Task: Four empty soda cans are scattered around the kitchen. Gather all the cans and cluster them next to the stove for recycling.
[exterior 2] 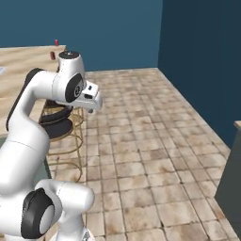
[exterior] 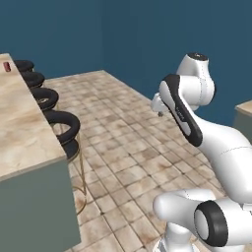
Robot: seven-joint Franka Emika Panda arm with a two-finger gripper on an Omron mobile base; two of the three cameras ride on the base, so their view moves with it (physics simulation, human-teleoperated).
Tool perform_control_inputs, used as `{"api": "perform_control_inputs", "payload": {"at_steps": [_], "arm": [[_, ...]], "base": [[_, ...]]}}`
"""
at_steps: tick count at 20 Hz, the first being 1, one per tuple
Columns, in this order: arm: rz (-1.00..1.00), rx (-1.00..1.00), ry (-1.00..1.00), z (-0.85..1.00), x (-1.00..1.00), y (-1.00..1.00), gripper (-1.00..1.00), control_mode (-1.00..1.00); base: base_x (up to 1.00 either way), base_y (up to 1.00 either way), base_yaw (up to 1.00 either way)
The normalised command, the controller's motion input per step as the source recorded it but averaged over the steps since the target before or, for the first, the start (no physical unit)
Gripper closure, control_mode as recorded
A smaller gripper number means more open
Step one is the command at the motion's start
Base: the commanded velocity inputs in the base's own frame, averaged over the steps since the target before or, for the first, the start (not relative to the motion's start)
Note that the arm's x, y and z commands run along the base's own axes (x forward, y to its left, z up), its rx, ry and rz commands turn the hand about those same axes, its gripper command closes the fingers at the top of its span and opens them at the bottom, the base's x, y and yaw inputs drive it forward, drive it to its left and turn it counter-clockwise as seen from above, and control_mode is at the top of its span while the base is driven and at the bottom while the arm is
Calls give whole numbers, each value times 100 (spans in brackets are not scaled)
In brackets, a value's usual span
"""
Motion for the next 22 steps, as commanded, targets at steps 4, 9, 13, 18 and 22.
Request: {"api": "perform_control_inputs", "payload": {"at_steps": [4, 9, 13, 18, 22], "arm": [[0, 0, 0, 0, 0, 0, -100, 100], [0, 0, 0, 0, 0, 0, -100, 100], [0, 0, 0, 0, 0, 0, -100, 100], [0, 0, 0, 0, 0, 0, -100, 100], [0, 0, 0, 0, 0, 0, -100, 100]], "base": [[43, -36, 10], [48, -29, 16], [51, -27, 16], [55, -22, 13], [56, -21, 9]]}}
